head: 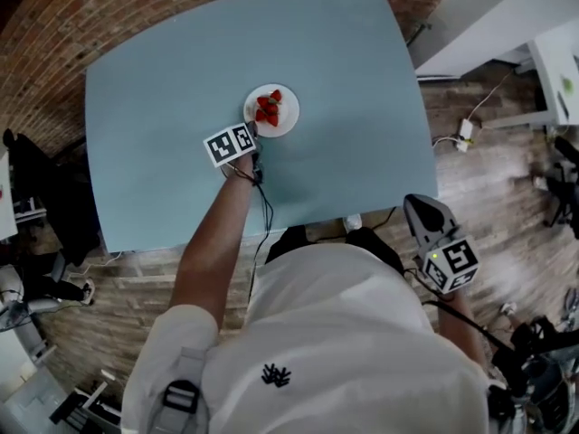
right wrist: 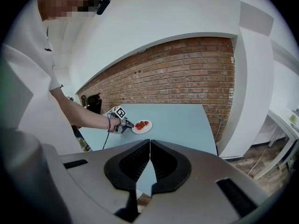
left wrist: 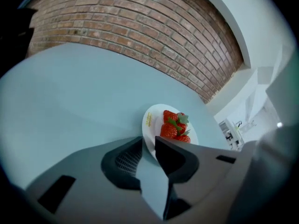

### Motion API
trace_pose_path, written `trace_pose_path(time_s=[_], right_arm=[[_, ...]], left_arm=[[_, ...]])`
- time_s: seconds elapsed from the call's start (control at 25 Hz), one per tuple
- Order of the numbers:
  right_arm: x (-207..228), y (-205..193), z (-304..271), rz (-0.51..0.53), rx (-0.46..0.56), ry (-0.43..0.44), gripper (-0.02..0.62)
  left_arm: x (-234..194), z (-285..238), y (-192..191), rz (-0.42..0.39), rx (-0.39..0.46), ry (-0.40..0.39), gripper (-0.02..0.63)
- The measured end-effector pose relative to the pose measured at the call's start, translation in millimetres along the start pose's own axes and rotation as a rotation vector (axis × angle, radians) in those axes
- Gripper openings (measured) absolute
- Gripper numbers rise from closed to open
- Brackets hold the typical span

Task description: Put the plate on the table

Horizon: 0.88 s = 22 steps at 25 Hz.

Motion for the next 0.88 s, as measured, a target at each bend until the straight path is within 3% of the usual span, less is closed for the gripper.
trace_pose_path(time_s=[0.08, 0.28, 0.64, 0.88], right_arm=[[9, 2, 7, 0.023, -0.002, 0.032, 0.008], [35, -1, 18, 0.062, 0.003, 0.094, 0.008], [63, -6, 24, 0.136, 0.054, 0.241, 0.008], [57, -23, 20, 0.193, 0.046, 0.363, 0.008]], left_arm=[[-2, 2, -1, -0.041, 0.005, 0.055, 0.104], [-2, 36, 4, -0.031, 0.119, 0.163, 0.106], [35, 155, -69, 0.020, 0.279, 0.054, 0.104], [71, 234, -137, -0.021, 0.360, 0.000, 0.096]])
Point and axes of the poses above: the fingertips, and each gripper's own axes: z backward along the fingers, x to its right, y out of its top, the point moved 6 cm from there along z, backward along the fingers, and after that the axes turned 7 degrees about y, right-handed, at the moved point
